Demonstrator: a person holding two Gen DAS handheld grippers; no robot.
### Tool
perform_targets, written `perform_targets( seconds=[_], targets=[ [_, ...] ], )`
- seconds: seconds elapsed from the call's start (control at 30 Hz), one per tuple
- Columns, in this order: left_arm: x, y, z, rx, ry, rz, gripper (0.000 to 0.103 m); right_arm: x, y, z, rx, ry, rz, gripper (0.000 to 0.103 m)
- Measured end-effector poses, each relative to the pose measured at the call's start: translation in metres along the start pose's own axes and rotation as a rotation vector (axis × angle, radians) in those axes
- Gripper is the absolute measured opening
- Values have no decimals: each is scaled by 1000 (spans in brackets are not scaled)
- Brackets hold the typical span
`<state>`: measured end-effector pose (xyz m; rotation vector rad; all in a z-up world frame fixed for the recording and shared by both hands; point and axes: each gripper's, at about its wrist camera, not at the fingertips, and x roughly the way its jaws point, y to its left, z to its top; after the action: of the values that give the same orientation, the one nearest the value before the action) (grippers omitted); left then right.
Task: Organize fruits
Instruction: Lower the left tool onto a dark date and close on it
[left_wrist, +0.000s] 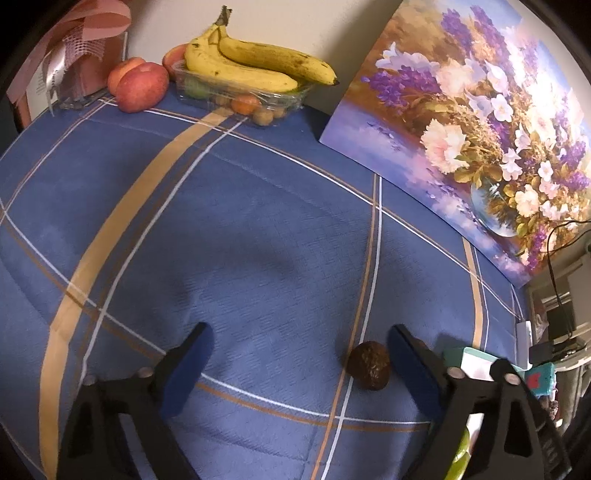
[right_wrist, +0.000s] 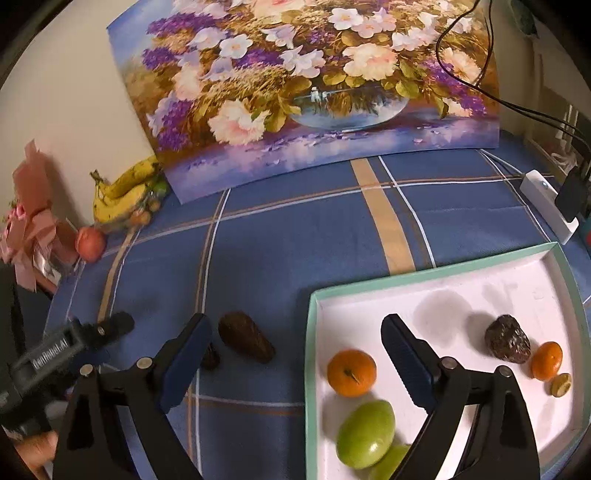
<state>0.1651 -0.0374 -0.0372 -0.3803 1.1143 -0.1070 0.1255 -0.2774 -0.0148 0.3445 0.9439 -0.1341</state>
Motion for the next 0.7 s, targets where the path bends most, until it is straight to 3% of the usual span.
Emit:
perform_targets(
  seconds=[0.1,0.2,0.3,0.43,0.6,0.7],
  targets=[
    [12,-1,-1,-14,32,-49,84,4,-3,4,11,0,-10,80],
    [23,-6,-3,-24,70,-107,69,7,-11,6,23,-6,-37,77],
    [30,-15,-7,-17,94,-145,68,11,-20,6,45,0,-41,74],
    [37,-29,-10,19,120,-171,54,15,-29,4,69,9,-44,74],
    [43,-33,-13,34,139,-161,48,16,-31,3,71,9,-46,71],
    [47,-31,-13,27,152,-164,38,18,-32,3,69,12,-46,71]
  ],
)
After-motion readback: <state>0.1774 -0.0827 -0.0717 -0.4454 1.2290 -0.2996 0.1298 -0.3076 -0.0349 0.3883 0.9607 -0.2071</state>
